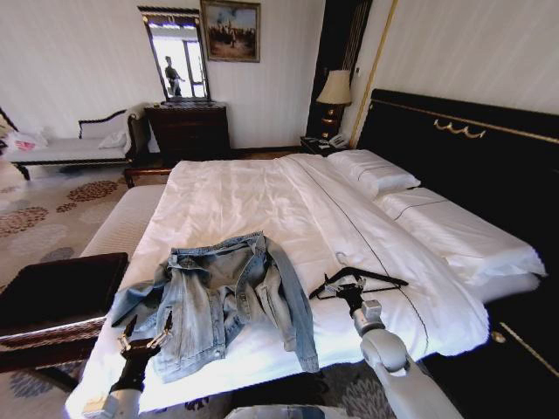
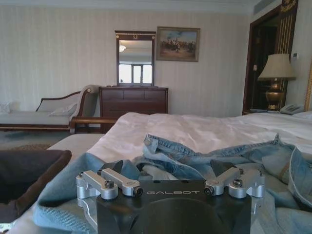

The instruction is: Pick up the clothes from the bed and hang them on the clothes hanger.

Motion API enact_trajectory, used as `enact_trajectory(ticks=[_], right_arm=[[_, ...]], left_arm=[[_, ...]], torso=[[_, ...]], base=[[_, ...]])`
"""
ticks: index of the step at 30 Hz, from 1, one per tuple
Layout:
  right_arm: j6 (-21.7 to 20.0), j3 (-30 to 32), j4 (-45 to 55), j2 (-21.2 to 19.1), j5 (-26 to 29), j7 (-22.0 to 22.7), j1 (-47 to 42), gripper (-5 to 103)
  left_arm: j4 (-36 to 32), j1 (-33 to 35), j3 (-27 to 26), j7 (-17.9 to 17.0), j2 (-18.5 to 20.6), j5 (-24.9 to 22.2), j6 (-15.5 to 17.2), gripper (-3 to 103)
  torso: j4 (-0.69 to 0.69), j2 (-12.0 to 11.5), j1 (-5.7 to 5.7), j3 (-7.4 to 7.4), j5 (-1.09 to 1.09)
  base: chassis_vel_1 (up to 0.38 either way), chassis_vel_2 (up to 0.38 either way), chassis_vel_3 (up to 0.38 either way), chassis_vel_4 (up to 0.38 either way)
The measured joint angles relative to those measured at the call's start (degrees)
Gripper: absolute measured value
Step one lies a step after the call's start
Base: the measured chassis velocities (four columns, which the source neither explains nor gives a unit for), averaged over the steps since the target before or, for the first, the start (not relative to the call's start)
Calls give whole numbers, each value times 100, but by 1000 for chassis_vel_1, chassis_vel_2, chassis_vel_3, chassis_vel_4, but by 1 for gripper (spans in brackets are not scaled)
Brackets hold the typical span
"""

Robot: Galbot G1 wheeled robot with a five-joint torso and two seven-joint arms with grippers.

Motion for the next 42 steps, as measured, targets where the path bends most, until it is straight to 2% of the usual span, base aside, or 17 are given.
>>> enact_trajectory(ticks=[12, 16, 17, 19, 20, 21, 22, 23, 26, 27, 29, 32, 35, 36, 40, 41, 42], right_arm=[[-331, -27, 8, -948, 1111, -4, 245, 100], [-1269, -234, 59, -2092, 2436, -333, 855, 100], [-1269, -234, 59, -2092, 2436, -333, 855, 100], [-1638, -377, 16, -2767, 2612, -628, 1280, 100], [-1671, -384, 13, -2833, 2619, -664, 1310, 100], [-1927, -431, -18, -3420, 2682, -961, 1490, 100], [-1927, -431, -18, -3420, 2682, -961, 1490, 100], [-2029, -570, -84, -3781, 2712, -1190, 1701, 100], [-2222, -1135, -282, -4521, 2746, -1847, 2242, 100], [-2222, -1135, -282, -4521, 2746, -1847, 2242, 100], [-2213, -1504, -427, -4899, 2461, -2367, 2510, 100], [-2014, -1889, -570, -4958, 1832, -2864, 2822, 100], [-1694, -2820, -794, -4756, 1127, -3449, 3706, 100], [-1694, -2820, -794, -4756, 1127, -3449, 3706, 100], [-1639, -4620, -1408, -4152, 971, -3749, 5464, 100], [-1639, -4620, -1408, -4152, 971, -3749, 5464, 100], [-1640, -5076, -1567, -4035, 959, -3823, 5962, 100]], left_arm=[[55, 40, 35, -37, -42, -34, -23, 100], [98, 70, 30, -74, -49, -83, -66, 100], [98, 70, 30, -74, -49, -83, -66, 100], [147, 37, 52, -95, -9, -107, -73, 100], [153, 26, 62, -95, 2, -111, -72, 100], [217, -102, 160, -95, 109, -119, -33, 100], [217, -102, 160, -95, 109, -119, -33, 100], [259, -152, 209, -94, 144, -115, -27, 100], [297, -157, 239, -90, 151, -147, -52, 100], [297, -157, 239, -90, 151, -147, -52, 100], [307, -137, 231, -92, 133, -204, -83, 100], [333, -146, 227, -95, 111, -227, -96, 100], [350, -186, 252, -104, 16, -169, -88, 100], [350, -186, 252, -104, 16, -169, -88, 100], [289, -198, 310, -101, -178, 71, -3, 100], [289, -198, 310, -101, -178, 71, -3, 100], [281, -197, 311, -101, -225, 119, 5, 100]], torso=[[-2, -2, 1, 1, 7], [-1, -1, 0, 0, 0], [-1, -1, 0, 0, 0], [9, -1, 0, 0, -1], [9, -1, 0, 1, 0], [4, -1, 0, 1, 1], [4, -1, 0, 1, 1], [-7, -1, 1, 1, -1], [-2, -1, 1, 1, 5], [-2, -1, 1, 1, 5], [0, -1, 0, 1, 2], [-3, -1, 0, 0, 2], [-2, 0, 0, 0, 0], [-2, 0, 0, 0, 0], [1, -2, 1, 1, 8], [1, -2, 1, 1, 8], [1, -2, 1, 2, 4]], base=[[-123, -122, 111, 118], [-4, -16, 0, 4], [0, 0, 0, 0], [28, 23, 4, -2], [56, 46, 7, -5], [0, 0, 0, 0], [0, 0, 0, 0], [0, 0, 0, 0], [0, 0, 0, 0], [0, 0, 0, 0], [0, 0, 0, 0], [0, 0, 0, 0], [0, 0, 0, 0], [0, 0, 0, 0], [0, 0, 0, 0], [0, 0, 0, 0], [0, 0, 0, 0]])
